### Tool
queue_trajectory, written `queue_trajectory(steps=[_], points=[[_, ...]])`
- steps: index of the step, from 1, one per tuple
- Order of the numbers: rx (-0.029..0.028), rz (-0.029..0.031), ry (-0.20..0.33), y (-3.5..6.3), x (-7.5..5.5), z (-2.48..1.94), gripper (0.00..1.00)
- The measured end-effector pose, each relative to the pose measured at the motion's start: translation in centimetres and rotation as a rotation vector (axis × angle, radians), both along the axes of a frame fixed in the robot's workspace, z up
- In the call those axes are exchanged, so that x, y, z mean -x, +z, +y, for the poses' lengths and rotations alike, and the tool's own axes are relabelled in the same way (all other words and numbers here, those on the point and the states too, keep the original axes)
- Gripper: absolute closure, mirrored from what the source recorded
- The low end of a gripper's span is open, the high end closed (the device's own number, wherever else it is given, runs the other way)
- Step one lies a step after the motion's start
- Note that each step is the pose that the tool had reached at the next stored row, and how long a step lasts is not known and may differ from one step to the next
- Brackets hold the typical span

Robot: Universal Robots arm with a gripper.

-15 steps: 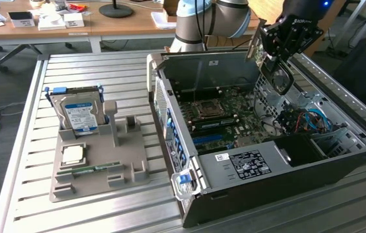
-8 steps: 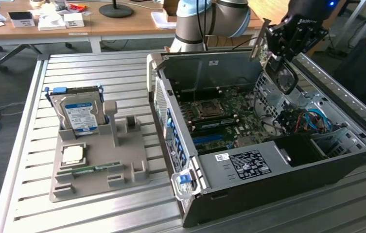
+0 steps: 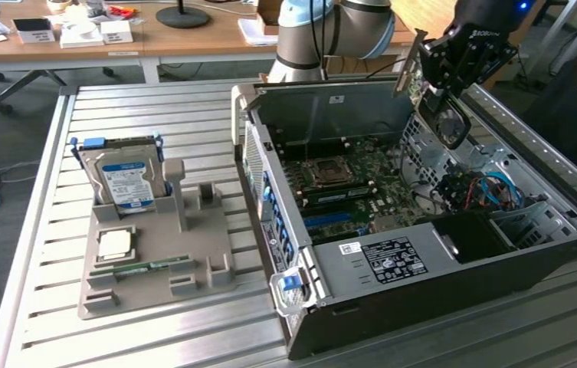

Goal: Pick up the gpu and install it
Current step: 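Insert the gpu into the slot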

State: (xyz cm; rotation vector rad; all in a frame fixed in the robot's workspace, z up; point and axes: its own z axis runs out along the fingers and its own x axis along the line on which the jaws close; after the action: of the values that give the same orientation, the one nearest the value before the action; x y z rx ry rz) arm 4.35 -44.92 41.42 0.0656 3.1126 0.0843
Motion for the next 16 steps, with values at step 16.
queue_trajectory(steps=[16], points=[[0.0, 0.0, 0.073, -0.01, 0.0, 0.0, 0.73]])
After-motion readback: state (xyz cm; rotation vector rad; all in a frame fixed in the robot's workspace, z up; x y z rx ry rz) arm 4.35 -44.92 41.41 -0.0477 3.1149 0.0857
